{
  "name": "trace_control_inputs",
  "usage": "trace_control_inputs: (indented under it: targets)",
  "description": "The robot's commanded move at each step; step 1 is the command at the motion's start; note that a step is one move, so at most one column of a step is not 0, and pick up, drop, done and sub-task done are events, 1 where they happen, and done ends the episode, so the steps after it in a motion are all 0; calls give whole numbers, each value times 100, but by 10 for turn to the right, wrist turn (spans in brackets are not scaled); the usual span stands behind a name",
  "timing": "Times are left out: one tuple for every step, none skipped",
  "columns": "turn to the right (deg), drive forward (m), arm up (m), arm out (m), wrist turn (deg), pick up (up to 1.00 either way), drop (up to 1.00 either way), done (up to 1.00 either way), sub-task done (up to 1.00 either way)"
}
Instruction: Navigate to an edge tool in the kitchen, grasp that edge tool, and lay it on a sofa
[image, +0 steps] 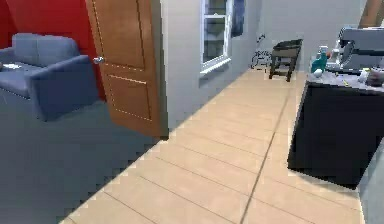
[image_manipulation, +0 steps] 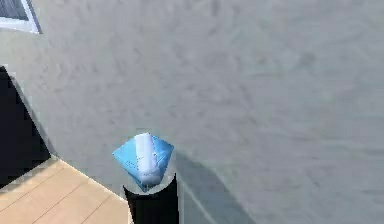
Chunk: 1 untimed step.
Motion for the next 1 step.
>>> trace_control_inputs:
  targets:
    - [-450,0,0,0,0,0,0,0,0]
